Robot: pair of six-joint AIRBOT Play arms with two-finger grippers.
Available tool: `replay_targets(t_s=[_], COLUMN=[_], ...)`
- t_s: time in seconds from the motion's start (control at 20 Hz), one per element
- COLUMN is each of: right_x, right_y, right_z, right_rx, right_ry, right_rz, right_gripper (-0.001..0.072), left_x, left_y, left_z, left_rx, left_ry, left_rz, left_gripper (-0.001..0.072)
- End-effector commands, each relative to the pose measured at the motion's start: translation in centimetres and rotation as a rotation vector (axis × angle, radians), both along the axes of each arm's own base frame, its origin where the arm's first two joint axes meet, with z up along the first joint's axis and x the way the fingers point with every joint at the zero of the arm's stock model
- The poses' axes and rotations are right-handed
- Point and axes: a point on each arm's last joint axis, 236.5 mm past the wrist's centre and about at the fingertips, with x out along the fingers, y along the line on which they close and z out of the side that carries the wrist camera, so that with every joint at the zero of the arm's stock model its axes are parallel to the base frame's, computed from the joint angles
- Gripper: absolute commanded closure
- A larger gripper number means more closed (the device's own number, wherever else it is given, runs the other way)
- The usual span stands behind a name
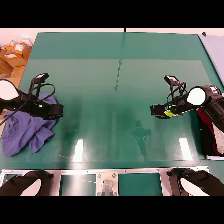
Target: Fold the shirts.
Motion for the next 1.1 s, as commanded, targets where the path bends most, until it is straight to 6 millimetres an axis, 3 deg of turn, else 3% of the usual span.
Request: replay_targets(t_s=[0.0, 0.45, 0.7, 0.75, 0.8, 0.95, 1.05], right_x=[0.0, 0.0, 0.2, 0.4, 0.5, 2.7, 3.3], right_y=[0.0, 0.0, 0.1, 0.1, 0.1, 0.5, 0.8], right_z=[0.0, 0.0, 0.1, 0.1, 0.2, 0.8, 1.1], right_rx=[0.0, 0.0, 0.003, 0.004, 0.005, 0.025, 0.04], right_ry=[0.0, 0.0, -0.011, -0.018, -0.024, -0.118, -0.147], right_rz=[0.001, 0.001, 0.0, -0.001, -0.002, -0.016, -0.022], right_gripper=[0.0695, 0.0695, 0.0695, 0.0694, 0.0694, 0.0694, 0.0694], left_x=[0.0, 0.0, 2.5, 2.9, 3.2, 3.1, 3.1], left_y=[0.0, 0.0, 0.4, 2.0, 4.9, 15.1, 17.5], left_z=[0.0, 0.0, 0.5, 0.1, -0.4, -0.3, -1.9], left_rx=[0.0, -0.001, 0.012, 0.085, 0.212, 0.592, 0.584], left_ry=[-0.001, -0.002, -0.103, -0.126, -0.136, -0.129, -0.136], left_rz=[-0.001, 0.0, 0.034, 0.031, 0.034, 0.145, 0.229], left_gripper=[0.0685, 0.0685, 0.0679, 0.0397, 0.0004, -0.0008, -0.0008])
